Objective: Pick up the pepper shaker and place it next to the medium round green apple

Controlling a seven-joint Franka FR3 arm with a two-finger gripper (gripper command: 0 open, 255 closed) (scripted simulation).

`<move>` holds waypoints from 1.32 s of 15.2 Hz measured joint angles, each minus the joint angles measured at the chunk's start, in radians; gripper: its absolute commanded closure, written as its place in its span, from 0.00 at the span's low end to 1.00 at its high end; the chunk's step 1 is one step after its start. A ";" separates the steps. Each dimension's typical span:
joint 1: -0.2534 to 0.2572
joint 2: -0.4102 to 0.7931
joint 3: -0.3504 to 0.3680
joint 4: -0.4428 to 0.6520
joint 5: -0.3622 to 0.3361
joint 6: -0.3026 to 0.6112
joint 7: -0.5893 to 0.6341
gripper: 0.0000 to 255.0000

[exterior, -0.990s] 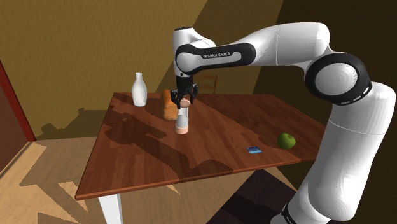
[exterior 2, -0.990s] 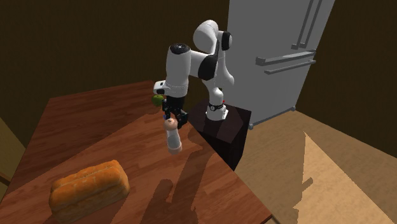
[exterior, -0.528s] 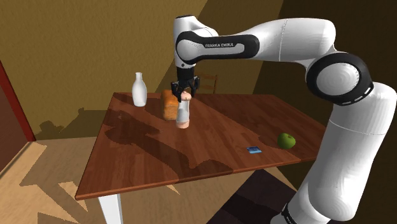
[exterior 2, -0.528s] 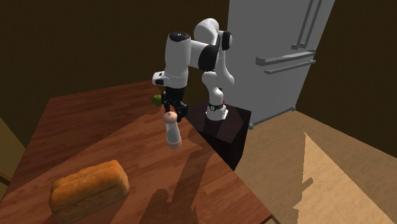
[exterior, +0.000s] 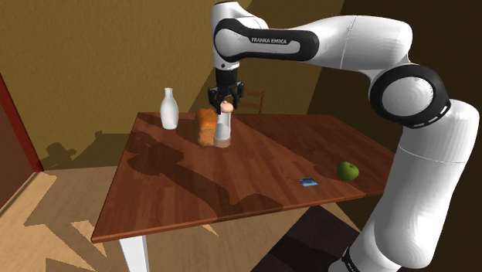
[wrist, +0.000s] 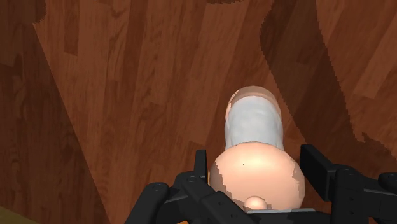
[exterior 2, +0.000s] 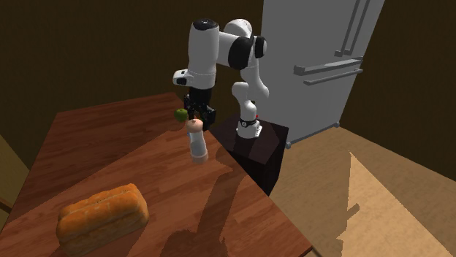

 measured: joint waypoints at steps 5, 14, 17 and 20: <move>0.003 0.013 0.000 0.083 -0.002 -0.069 -0.011 1.00; 0.020 0.082 0.002 0.309 -0.016 -0.226 -0.030 1.00; 0.000 0.033 -0.005 0.262 -0.007 -0.224 -0.054 1.00; -0.042 -0.063 -0.025 0.127 0.010 -0.174 -0.101 1.00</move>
